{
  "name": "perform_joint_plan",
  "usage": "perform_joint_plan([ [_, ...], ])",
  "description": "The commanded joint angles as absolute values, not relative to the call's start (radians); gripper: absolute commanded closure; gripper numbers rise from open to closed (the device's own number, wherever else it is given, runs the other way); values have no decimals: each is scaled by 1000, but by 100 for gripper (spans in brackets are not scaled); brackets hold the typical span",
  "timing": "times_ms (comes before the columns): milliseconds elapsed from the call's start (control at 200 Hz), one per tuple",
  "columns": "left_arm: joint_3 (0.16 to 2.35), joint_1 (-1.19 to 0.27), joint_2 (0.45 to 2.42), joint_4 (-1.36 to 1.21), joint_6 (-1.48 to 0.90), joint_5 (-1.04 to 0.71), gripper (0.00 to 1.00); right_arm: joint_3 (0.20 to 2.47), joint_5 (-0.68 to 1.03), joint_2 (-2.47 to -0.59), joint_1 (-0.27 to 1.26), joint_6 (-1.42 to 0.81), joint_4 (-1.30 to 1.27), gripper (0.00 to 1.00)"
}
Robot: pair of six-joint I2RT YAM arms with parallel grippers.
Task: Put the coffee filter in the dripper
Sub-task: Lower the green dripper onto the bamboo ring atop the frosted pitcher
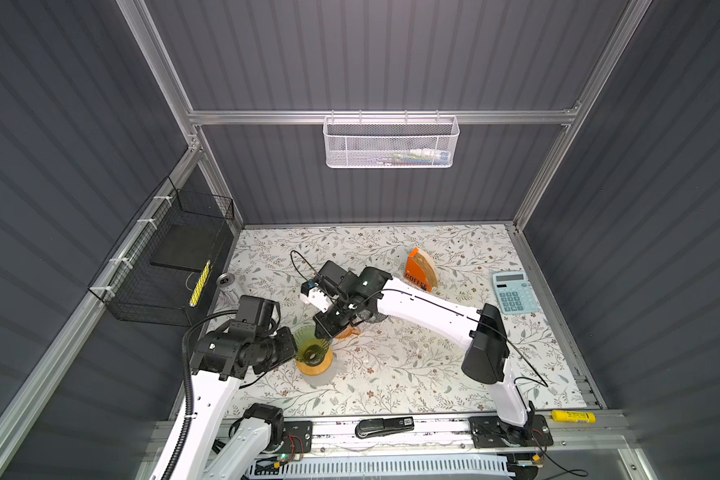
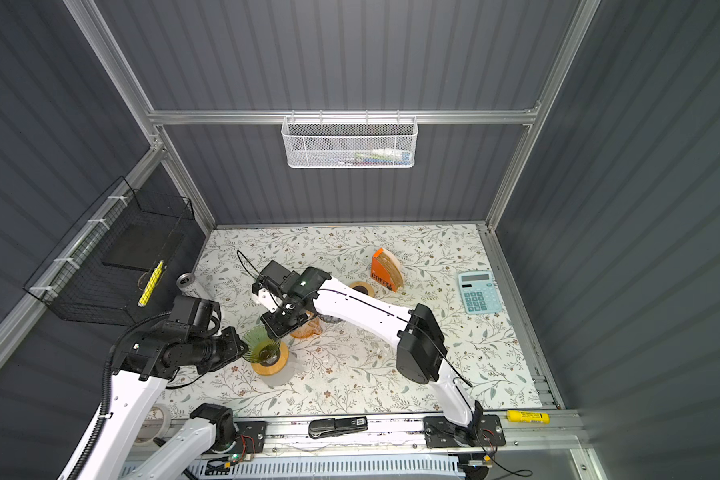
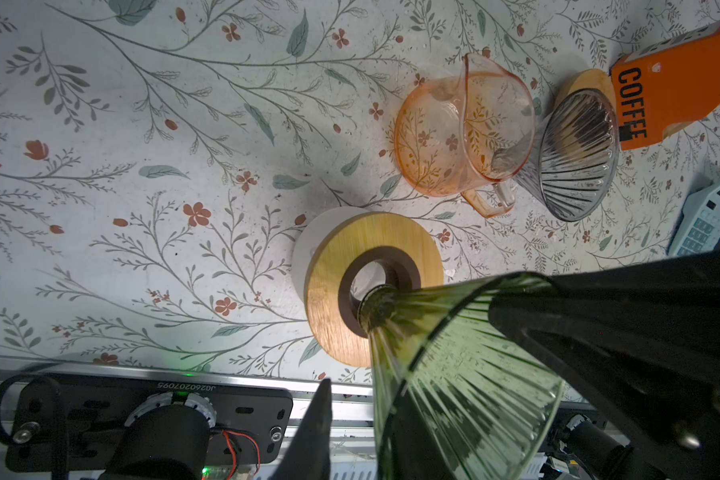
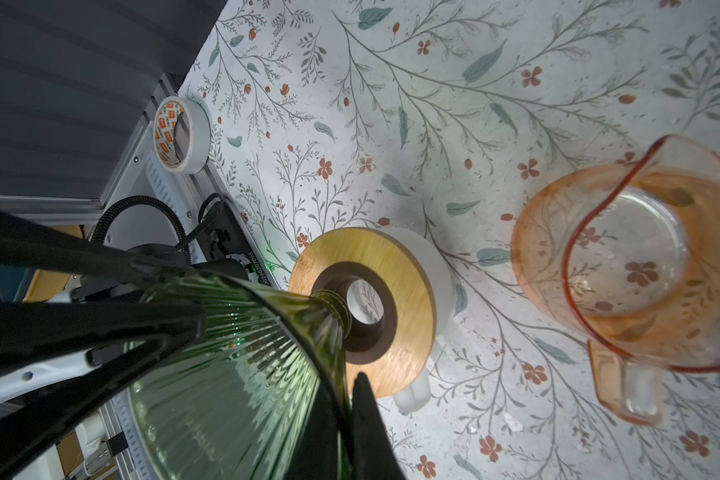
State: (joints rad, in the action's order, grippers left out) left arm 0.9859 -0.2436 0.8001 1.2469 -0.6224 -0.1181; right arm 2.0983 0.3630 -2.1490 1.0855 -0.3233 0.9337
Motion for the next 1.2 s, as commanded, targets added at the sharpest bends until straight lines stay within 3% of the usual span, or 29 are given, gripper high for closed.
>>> perform_joint_plan([
  [0,964,-249,788,1243,-634,-133,75,2123,350,-2172,1089,-305,959,100],
  [520,888,-250,770,1182,-664,-135,81,2132,302,-2194,1088,-299,976,100],
  [775,870,-249,784,1177,-655,-123,90,2132,296,-2198,1088,-303,979,100],
  [886,855,-250,787,1169,-656,-126,100,2127,290,-2198,1088,-305,979,100],
  [1196,839,-250,778,1190,-660,-126,100,2090,275,-2202,1092,-313,975,100],
])
